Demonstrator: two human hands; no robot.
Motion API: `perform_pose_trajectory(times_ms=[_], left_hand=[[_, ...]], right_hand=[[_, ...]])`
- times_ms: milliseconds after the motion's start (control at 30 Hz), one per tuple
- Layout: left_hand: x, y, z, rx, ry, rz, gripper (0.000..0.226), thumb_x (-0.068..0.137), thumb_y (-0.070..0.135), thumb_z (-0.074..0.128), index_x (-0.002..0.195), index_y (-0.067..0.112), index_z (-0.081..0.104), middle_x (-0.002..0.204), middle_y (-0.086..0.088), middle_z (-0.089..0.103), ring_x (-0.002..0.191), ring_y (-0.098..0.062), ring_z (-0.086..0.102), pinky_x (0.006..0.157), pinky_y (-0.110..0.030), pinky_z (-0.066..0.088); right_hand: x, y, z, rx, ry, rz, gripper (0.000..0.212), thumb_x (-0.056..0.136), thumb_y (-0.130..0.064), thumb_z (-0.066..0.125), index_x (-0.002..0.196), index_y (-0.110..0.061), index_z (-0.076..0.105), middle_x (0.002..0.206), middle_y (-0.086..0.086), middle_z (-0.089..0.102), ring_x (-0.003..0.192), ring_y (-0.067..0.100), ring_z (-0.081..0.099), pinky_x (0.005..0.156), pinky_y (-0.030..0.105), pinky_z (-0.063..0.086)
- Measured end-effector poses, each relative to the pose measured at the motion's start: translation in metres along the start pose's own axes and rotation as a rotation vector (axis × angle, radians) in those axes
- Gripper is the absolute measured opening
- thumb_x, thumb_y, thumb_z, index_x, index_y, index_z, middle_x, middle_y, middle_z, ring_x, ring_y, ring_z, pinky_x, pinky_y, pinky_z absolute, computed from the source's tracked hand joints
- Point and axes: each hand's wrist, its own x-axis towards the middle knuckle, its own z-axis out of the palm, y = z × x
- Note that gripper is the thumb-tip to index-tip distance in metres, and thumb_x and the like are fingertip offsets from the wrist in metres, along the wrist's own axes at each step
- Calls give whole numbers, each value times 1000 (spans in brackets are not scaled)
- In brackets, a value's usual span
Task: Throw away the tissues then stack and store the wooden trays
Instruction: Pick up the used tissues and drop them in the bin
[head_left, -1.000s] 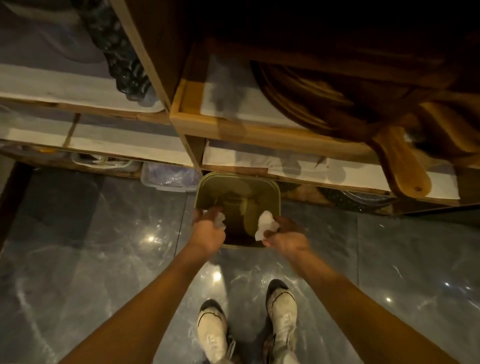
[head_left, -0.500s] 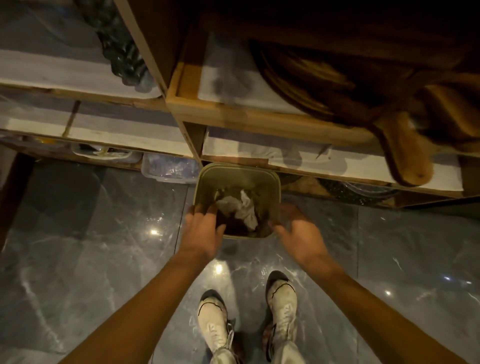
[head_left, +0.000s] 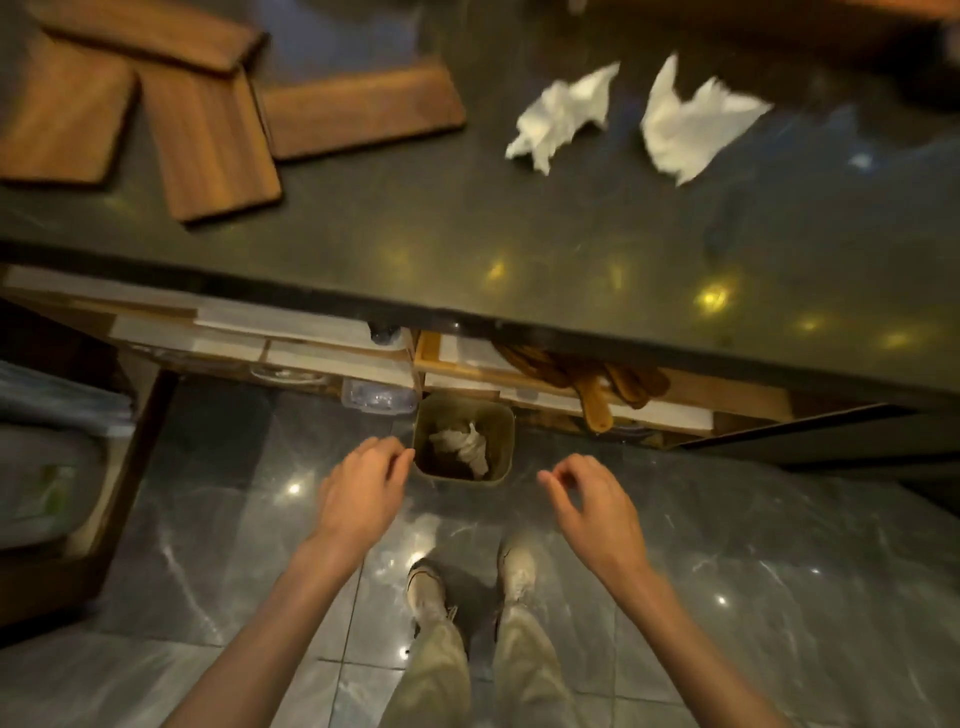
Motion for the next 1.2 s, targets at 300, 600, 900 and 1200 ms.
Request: perform_pose_trajectory(times_ms=[300, 600, 900, 1200], left_hand=[[-7, 83, -140, -4, 150, 371, 12, 96, 29, 53, 90, 25, 62, 83, 9, 54, 80, -12, 60, 63, -25, 46], [60, 183, -198, 92, 211, 537, 14, 96, 30, 52, 105, 24, 61, 100, 6, 57, 91, -11, 56, 69, -26, 48], [165, 268, -179, 134, 168, 523, 20, 96, 23, 54, 113, 17, 62, 114, -1, 59, 99, -14, 58, 79, -27, 50], [273, 344, -155, 296, -65, 202, 47, 98, 22, 50, 144, 20, 39, 142, -12, 43, 127, -31, 46, 100, -46, 47]], right_hand=[[-1, -77, -151, 63, 276, -123, 18, 96, -42, 52, 91, -26, 60, 84, -12, 58, 75, 3, 57, 65, 32, 53], [56, -74, -262, 58, 489, -118, 15, 94, -39, 57, 103, -29, 63, 95, -15, 63, 84, -1, 61, 74, 19, 53], [178, -39, -306, -16, 450, -53, 15, 94, -35, 59, 98, -21, 65, 93, -8, 61, 80, 10, 59, 71, 29, 52], [303, -20, -321, -60, 237, -109, 14, 91, -28, 63, 100, -19, 69, 104, -1, 61, 90, 12, 60, 75, 23, 46]])
